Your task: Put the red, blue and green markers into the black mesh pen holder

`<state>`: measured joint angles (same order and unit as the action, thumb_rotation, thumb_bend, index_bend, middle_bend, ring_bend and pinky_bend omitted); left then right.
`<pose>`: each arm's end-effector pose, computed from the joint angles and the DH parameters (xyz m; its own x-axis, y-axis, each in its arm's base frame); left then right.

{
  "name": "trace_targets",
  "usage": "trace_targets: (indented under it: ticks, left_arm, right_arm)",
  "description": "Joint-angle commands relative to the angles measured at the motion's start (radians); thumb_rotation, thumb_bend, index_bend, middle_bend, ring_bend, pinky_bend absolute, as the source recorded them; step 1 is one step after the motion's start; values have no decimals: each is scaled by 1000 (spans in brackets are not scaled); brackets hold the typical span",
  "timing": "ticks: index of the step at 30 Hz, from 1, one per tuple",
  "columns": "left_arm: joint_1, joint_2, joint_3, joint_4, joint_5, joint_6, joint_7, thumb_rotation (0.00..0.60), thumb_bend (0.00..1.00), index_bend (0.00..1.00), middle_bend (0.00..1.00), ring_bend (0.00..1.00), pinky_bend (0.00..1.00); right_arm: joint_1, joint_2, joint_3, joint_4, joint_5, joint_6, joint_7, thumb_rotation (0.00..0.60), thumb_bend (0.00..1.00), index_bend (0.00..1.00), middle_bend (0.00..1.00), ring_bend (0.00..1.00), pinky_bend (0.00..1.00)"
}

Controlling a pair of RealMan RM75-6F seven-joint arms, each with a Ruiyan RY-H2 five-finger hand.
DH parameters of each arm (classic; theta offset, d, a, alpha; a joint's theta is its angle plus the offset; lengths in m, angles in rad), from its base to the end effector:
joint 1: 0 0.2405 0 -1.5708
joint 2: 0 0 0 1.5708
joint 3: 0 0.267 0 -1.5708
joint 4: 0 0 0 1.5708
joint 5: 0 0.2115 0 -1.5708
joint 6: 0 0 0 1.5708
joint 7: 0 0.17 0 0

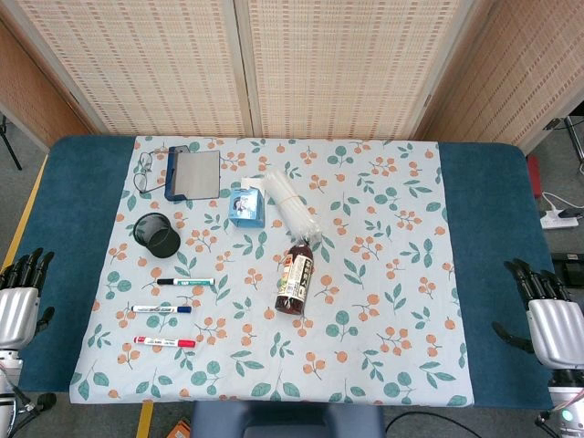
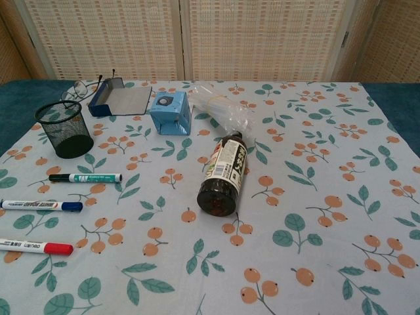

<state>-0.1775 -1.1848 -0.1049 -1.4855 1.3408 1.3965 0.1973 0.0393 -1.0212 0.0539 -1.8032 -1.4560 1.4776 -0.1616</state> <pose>-0.3448 0.2518 0.1607 0.5906 0.0055 0.8070 0.8043 0.0773 -0.5892 -0.3048 -0.1922 0.1780 0.4526 -0.0384 0.8909 -0.8890 0.0594 0.4541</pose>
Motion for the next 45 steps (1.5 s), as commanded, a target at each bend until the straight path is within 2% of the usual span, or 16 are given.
trace_targets:
  ticks: [1,23,29,31,32,33,37,42,45]
  left_arm:
    - [0,0,0,0,0,-1,0,600,237,16,0,52,136]
    - [0,0,6,-16,7,2,9,600,238,16,1,52,137]
    - [14,0,25,-126,13,12,45,600,238,16,62,52,141]
    - [23,-23,53,-210,50,36,123,600,237,17,90,52,149]
    - [16,-55,86,-265,110,40,213,600,237,19,91,52,150]
    - [22,-94,99,-309,125,56,308,600,238,23,91,52,151]
    - [30,-219,126,-376,122,57,521,600,238,82,104,52,155]
    - [34,-367,120,-385,65,61,752,600,238,92,115,53,156]
    - [40,-448,98,-377,27,87,829,600,238,118,149,70,156]
  right_arm:
    - [-1,0,0,0,-1,2,0,600,98,119,79,171,141]
    - [-4,3,-1,-2,-4,6,2,600,98,119,79,171,141]
    - [-3,2,1,0,4,1,4,600,98,119,79,171,141]
    - [-2,2,1,1,7,-3,8,600,98,119,79,171,141]
    - [-2,3,1,1,5,-2,10,600,98,119,79,171,141]
    - [-2,4,1,0,3,1,13,600,98,119,79,171,141]
    - [-7,10,1,-3,-7,13,22,600,98,119,79,171,141]
    - [-8,15,0,-1,-10,11,36,600,98,119,79,171,141]
    - [-6,15,-2,-1,-14,9,43,600,99,119,79,171,141]
